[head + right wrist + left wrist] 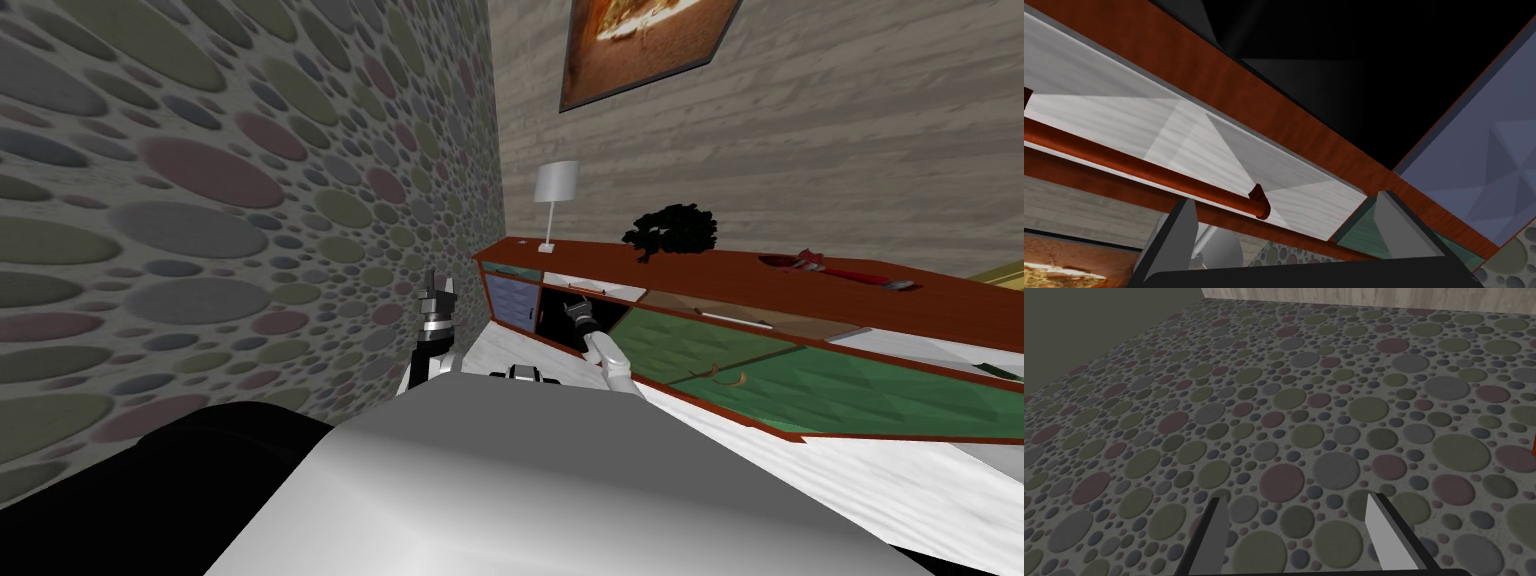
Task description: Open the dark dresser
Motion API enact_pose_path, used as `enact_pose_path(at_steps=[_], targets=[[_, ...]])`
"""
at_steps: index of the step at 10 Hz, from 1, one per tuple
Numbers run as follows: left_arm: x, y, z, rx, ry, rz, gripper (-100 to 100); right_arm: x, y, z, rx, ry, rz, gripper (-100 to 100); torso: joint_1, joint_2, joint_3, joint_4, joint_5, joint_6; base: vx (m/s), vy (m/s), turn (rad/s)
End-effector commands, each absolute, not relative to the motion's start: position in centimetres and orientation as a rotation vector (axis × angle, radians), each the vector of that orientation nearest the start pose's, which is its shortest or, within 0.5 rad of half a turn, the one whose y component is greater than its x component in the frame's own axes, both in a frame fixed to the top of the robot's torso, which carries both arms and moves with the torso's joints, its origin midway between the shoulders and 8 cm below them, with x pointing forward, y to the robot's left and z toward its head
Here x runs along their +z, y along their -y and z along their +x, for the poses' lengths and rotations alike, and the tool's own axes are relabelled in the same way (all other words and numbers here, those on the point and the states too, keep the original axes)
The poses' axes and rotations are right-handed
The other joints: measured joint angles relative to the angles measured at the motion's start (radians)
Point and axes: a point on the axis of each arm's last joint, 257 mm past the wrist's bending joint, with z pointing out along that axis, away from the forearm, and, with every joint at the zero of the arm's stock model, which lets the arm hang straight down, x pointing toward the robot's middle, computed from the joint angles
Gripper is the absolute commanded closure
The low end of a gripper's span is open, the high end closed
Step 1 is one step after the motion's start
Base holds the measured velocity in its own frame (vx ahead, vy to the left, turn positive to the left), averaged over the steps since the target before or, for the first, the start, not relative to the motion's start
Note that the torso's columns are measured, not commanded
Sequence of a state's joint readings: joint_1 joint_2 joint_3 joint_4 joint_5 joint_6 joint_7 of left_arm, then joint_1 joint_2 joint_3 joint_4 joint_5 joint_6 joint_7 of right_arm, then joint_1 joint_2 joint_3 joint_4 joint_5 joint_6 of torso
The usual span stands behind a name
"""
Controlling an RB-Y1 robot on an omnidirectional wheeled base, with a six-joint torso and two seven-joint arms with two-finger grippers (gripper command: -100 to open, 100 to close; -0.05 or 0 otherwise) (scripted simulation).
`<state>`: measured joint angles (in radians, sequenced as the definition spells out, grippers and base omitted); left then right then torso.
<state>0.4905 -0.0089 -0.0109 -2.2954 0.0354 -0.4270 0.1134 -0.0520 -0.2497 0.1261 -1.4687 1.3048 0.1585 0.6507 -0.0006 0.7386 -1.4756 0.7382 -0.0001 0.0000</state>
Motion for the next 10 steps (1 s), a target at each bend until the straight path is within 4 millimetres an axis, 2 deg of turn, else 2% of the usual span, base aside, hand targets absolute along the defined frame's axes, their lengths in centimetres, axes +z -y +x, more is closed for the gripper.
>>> enact_pose_path(at_steps=[1,2,4,7,10], targets=[[2.0,-28.1,35.3,-1.433,-0.581,-0.772,0,-26.2,29.2,56.4,-0.695,-1.588,-0.609,-100,0.000,-0.001,-0.001,0.000,0.000,0.000,0.049,0.119,-0.043],[2.0,-28.1,35.3,-1.433,-0.581,-0.772,0,-26.1,29.2,56.4,-0.701,-1.585,-0.615,-100,0.002,-0.002,-0.001,-0.001,0.000,0.000,0.036,0.100,-0.020],[2.0,-28.1,35.3,-1.433,-0.581,-0.772,0,-26.0,30.8,57.3,-0.846,-1.559,-0.707,-100,-0.001,0.000,0.000,0.000,0.000,0.000,0.035,0.091,-0.043],[2.0,-28.1,35.3,-1.433,-0.581,-0.772,0,-25.8,31.6,57.7,-0.914,-1.543,-0.749,-100,0.000,0.000,0.000,0.000,0.000,0.000,0.018,0.071,-0.016],[2.0,-28.1,35.3,-1.433,-0.581,-0.772,0,-24.8,33.8,58.6,-1.094,-1.489,-0.856,-100,0.002,-0.002,-0.001,0.000,0.000,0.000,0.030,0.088,-0.035]])
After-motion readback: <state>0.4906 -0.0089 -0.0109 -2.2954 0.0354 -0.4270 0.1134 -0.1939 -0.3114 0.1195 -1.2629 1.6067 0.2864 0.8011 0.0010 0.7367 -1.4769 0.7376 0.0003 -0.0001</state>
